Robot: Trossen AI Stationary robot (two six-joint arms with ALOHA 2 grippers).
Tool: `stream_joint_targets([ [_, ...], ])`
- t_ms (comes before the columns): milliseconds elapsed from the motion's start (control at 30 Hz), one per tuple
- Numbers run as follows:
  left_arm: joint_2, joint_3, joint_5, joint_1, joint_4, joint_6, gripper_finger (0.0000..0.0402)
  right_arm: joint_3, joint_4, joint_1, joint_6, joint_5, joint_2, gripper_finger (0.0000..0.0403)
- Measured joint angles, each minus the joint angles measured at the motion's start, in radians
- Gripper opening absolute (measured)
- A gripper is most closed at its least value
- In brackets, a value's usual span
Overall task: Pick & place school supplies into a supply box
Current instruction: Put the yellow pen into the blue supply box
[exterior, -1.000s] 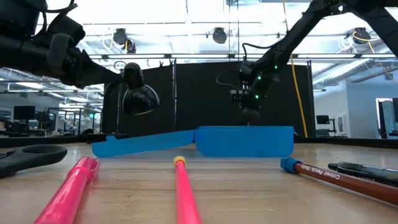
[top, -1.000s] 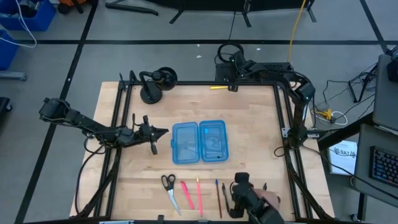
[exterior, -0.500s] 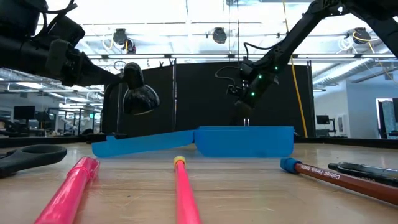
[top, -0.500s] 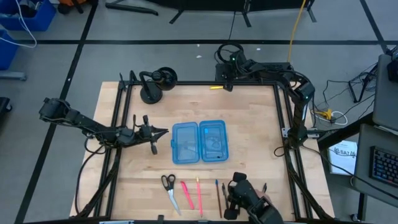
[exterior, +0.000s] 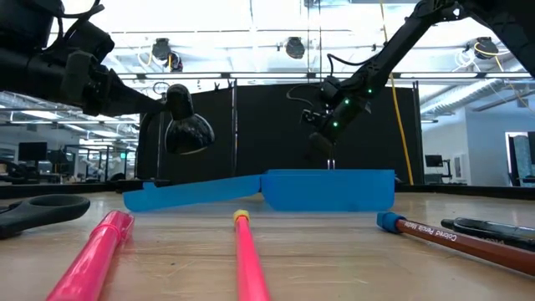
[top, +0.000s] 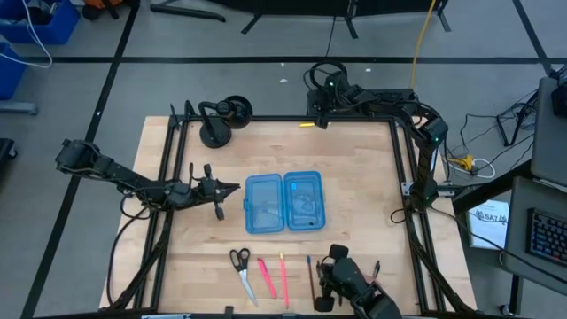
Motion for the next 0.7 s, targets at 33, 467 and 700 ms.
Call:
stream_joint_targets([
  [33, 0.000, 0.000, 0.000, 0.000, 0.000, -0.001, 0.0027, 0.000, 0.001, 0.000, 0.001, 0.000, 0.000, 0.0002],
  [467, 0.000, 0.000, 0.000, 0.000, -0.015, -0.001, 0.0033, 0.000, -0.112, 0.011, -0.054, -0.003, 0.000, 0.0036],
  [700, 0.000, 0.000, 0.000, 0.000, -0.017, 0.022, 0.0033, 0.000, -0.207, 0.014, -0.071, -0.002, 0.000, 0.0085],
])
